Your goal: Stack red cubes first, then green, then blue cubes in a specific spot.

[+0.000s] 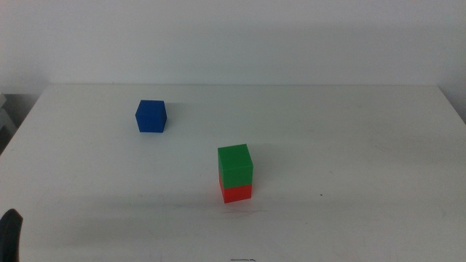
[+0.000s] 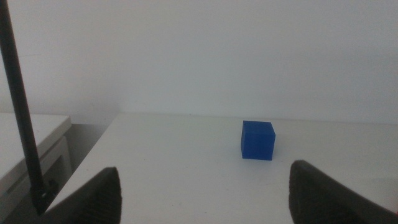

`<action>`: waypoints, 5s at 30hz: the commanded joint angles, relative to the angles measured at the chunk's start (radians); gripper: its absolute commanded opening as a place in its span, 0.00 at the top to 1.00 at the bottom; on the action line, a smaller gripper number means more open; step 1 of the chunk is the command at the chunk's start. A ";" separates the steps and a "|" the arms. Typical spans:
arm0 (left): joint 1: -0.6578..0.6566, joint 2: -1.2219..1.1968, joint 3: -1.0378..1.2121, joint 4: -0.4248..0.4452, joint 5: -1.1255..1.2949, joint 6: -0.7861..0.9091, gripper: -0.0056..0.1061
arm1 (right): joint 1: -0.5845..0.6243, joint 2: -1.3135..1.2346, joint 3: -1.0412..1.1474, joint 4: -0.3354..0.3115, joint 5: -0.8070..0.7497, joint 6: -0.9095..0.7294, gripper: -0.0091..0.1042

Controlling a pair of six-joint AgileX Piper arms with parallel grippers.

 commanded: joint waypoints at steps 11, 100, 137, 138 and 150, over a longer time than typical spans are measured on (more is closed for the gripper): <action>-0.003 0.605 -0.514 -0.011 0.351 -0.023 0.15 | -0.002 0.005 -0.018 -0.039 -0.070 -0.009 0.14; -0.636 1.652 -1.595 0.375 0.885 -0.654 0.85 | -0.002 0.005 -0.018 -0.039 -0.070 -0.009 0.14; -0.812 1.859 -1.661 0.483 0.895 -0.980 0.85 | -0.002 0.005 -0.018 -0.039 -0.070 -0.009 0.14; -0.812 1.861 -1.661 0.483 0.895 -0.980 0.85 | -0.002 0.005 -0.018 -0.039 -0.070 -0.009 0.14; -0.812 1.862 -1.661 0.464 0.902 -1.006 0.76 | -0.002 0.005 -0.018 -0.039 -0.070 -0.009 0.14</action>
